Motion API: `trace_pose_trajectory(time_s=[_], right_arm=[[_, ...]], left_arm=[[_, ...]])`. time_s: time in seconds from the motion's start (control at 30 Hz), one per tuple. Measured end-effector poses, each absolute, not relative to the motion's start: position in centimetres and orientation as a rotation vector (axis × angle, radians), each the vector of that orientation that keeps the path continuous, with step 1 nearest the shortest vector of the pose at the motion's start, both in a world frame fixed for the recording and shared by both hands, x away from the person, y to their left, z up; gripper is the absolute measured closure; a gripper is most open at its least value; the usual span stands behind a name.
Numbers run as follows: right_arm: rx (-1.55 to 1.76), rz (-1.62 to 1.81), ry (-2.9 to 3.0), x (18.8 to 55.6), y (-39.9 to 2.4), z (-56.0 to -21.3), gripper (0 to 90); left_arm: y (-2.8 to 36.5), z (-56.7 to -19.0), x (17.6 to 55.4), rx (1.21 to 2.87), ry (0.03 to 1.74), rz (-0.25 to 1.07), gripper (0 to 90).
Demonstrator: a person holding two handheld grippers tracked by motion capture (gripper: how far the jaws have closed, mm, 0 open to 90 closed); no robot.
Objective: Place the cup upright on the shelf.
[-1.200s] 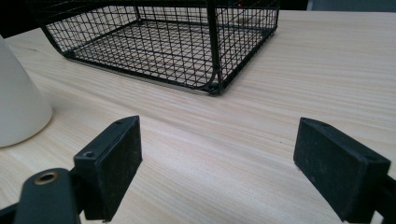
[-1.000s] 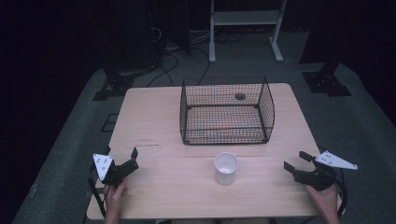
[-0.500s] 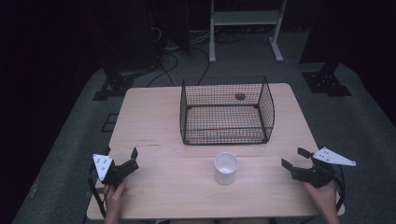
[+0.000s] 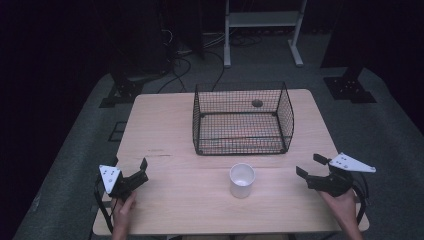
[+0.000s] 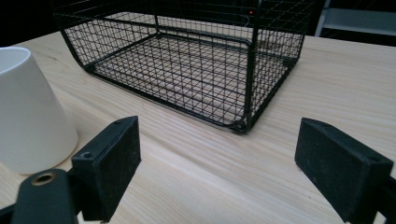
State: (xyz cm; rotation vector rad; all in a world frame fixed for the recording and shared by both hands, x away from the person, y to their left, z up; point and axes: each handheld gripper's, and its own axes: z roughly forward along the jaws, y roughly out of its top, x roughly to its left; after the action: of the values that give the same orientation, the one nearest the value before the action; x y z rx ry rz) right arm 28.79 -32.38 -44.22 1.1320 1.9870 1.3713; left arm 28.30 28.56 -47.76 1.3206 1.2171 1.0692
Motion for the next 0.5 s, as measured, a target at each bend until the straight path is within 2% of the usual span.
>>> trace_pose_trajectory(time_s=[0.5], right_arm=[[1.106,1.385,2.027,29.6,-30.8,-43.4,13.5]], left_arm=[[28.6,-47.8,28.3,1.32,1.217,1.069,0.0]])
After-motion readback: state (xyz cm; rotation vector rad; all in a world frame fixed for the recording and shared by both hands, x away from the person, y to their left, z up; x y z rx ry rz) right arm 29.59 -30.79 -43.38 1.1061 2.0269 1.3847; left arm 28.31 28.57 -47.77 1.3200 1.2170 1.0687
